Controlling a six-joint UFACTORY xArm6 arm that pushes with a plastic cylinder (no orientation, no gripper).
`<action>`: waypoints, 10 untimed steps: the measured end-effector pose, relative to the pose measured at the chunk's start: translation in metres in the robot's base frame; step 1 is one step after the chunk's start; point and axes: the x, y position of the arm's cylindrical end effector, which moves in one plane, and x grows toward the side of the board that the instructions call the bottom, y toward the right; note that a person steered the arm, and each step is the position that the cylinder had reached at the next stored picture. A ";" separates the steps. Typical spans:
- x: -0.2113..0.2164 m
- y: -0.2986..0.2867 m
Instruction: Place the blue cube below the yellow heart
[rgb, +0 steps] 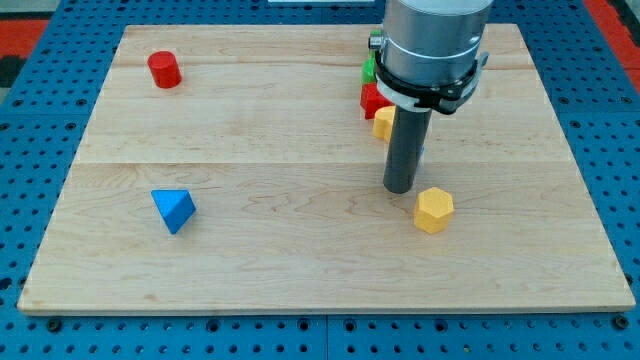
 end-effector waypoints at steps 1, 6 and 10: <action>-0.009 0.033; -0.098 0.094; -0.056 0.026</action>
